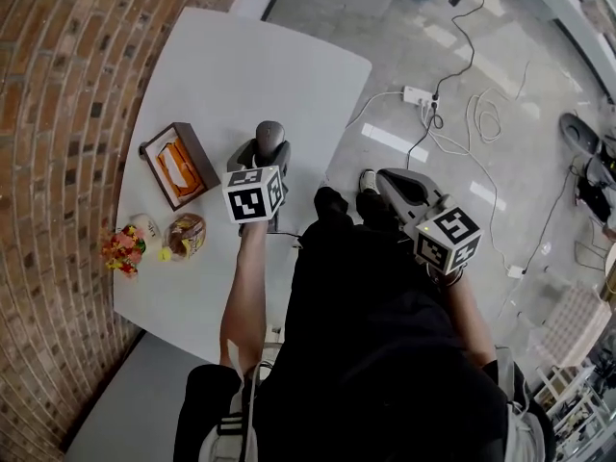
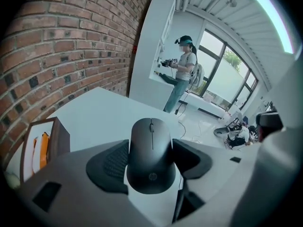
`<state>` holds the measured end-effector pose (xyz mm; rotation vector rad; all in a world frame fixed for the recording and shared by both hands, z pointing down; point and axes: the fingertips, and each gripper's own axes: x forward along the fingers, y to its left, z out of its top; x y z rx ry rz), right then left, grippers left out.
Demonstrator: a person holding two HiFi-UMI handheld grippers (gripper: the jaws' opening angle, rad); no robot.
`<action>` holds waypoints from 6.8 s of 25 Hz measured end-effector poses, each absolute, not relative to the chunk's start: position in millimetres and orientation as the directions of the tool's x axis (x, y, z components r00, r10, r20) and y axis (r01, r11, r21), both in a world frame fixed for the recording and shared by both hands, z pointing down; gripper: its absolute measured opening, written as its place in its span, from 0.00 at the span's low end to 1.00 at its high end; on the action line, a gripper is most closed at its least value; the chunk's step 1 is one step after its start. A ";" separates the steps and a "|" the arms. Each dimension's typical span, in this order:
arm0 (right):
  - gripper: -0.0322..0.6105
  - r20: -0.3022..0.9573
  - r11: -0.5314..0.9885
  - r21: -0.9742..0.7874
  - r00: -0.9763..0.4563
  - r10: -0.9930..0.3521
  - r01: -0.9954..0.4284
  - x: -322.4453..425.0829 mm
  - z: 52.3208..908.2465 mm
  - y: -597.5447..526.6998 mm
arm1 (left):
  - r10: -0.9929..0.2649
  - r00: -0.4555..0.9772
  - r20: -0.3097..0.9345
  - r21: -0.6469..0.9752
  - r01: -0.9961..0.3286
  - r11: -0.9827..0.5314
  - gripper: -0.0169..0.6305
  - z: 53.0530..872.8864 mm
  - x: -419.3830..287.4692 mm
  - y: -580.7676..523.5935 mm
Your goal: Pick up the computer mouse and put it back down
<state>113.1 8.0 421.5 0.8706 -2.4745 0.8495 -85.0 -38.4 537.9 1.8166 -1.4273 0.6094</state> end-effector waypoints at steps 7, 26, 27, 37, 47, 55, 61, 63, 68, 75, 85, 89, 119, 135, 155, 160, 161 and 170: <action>0.08 0.478 0.677 -0.421 -0.782 -0.400 -0.603 87.9 413.0 -3.9 | -0.729 0.282 0.623 0.305 -0.946 -0.105 0.49 467.9 -101.1 -33.9; 0.08 0.364 0.831 -0.393 -0.897 -0.252 -0.393 6.1 385.8 -15.8 | -0.865 0.417 0.280 0.470 -0.845 -0.255 0.49 369.7 -73.7 8.5; 0.08 0.359 0.835 -0.393 -0.900 -0.246 -0.385 2.8 384.0 -16.3 | -0.864 0.425 0.270 0.471 -0.841 -0.266 0.49 368.8 -71.3 9.5; 0.08 0.346 0.855 -0.384 -0.912 -0.218 -0.350 -13.5 376.9 -20.2 | -0.859 0.433 0.272 0.419 -0.857 -0.299 0.49 371.8 -67.5 11.0; 0.08 0.355 0.853 -0.378 -0.907 -0.226 -0.360 -18.5 376.9 -23.6 | -0.848 0.453 0.274 0.450 -0.840 -0.303 0.49 376.6 -71.7 5.7; 0.08 0.367 0.846 -0.363 -0.894 -0.257 -0.392 -12.9 377.6 -33.5 | -0.831 0.465 0.306 0.462 -0.835 -0.298 0.49 385.0 -74.1 0.4; 0.08 0.377 0.836 -0.350 -0.881 -0.287 -0.422 -2.2 379.1 -37.3 | -0.813 0.468 0.347 0.439 -0.847 -0.300 0.49 400.2 -75.1 -1.1; 0.08 0.386 0.830 -0.348 -0.874 -0.296 -0.435 3.8 380.2 -38.4 | -0.801 0.466 0.375 0.420 -0.856 -0.301 0.49 408.1 -74.2 -3.0; 0.08 0.402 0.810 -0.352 -0.857 -0.322 -0.469 21.4 382.2 -43.7 | -0.776 0.459 0.432 0.385 -0.872 -0.302 0.49 427.5 -75.8 -13.0; 0.08 0.396 0.770 -0.367 -0.837 -0.379 -0.522 47.7 378.4 -51.6 | -0.742 0.445 0.501 0.366 -0.886 -0.284 0.49 457.3 -76.5 -25.9; 0.08 0.432 0.743 -0.324 -0.790 -0.434 -0.585 87.5 377.0 -60.4 | -0.661 0.453 0.598 0.354 -0.890 -0.289 0.49 507.7 -75.2 -32.9; 0.08 0.445 0.727 -0.327 -0.777 -0.446 -0.604 92.6 379.6 -56.5 | -0.622 0.435 0.651 0.341 -0.900 -0.273 0.49 534.3 -78.4 -33.5; 0.08 0.549 0.605 -0.329 -0.668 -0.502 -0.725 146.1 397.5 -27.6 | -0.397 0.302 0.866 0.187 -0.934 -0.303 0.49 660.7 -82.2 -43.5; 0.08 0.543 0.580 -0.327 -0.651 -0.531 -0.746 161.2 396.7 -22.8 | -0.330 0.207 0.921 0.096 -0.941 -0.325 0.50 677.4 -88.7 -32.4; 0.08 0.536 0.606 -0.332 -0.673 -0.510 -0.723 160.9 396.4 -20.7 | -0.409 0.192 0.892 0.074 -0.955 -0.288 0.50 654.3 -89.9 -33.2; 0.08 0.524 0.644 -0.326 -0.699 -0.487 -0.693 150.3 397.6 -23.7 | -0.503 0.199 0.841 0.097 -0.970 -0.223 0.47 619.3 -91.6 -37.4; 0.08 0.521 0.655 -0.323 -0.706 -0.480 -0.683 147.1 397.7 -25.8 | -0.525 0.199 0.828 0.104 -0.973 -0.205 0.44 611.6 -93.3 -37.9; 0.08 0.472 0.754 -0.320 -0.787 -0.398 -0.574 116.8 391.0 -41.0 | -0.677 0.154 0.719 0.138 -0.987 -0.078 0.38 545.6 -111.7 -19.4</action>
